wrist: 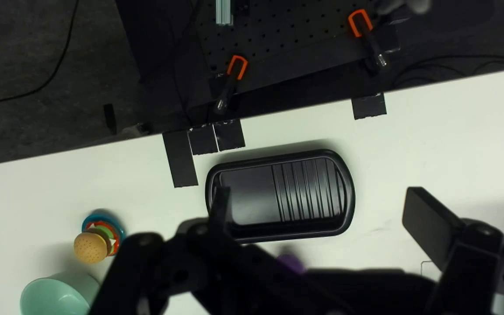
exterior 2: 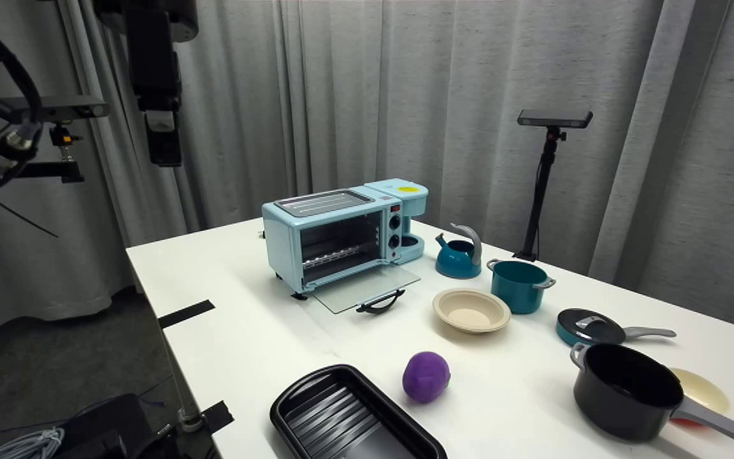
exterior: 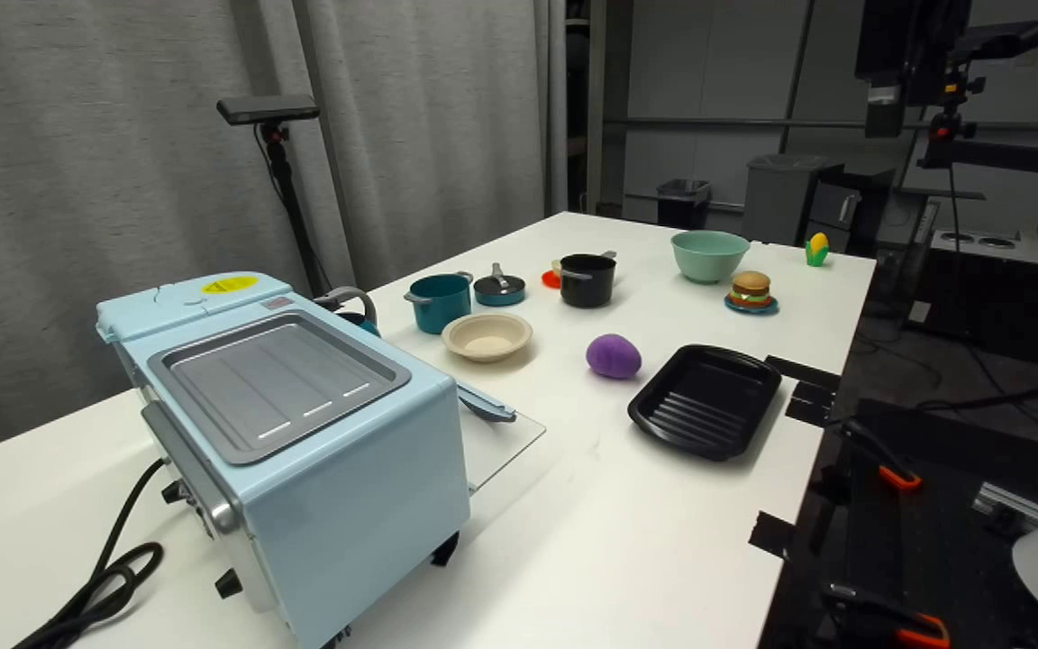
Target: Close the oven door
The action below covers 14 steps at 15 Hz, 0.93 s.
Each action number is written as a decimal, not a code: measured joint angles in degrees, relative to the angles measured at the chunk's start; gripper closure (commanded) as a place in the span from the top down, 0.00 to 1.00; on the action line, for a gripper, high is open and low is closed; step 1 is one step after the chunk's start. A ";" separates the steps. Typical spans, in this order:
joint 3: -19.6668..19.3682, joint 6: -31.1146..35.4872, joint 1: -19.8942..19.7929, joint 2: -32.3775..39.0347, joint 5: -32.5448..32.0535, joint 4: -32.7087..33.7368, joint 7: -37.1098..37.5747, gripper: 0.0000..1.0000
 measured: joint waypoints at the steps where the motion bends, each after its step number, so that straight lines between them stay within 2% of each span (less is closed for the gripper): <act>1: 0.00 -0.28 0.00 0.06 0.08 0.00 0.05 1.00; 6: 0.01 -0.48 -0.01 0.26 -0.01 0.00 0.33 1.00; 14: 2.03 -0.39 -1.72 0.24 -0.60 0.02 8.16 1.00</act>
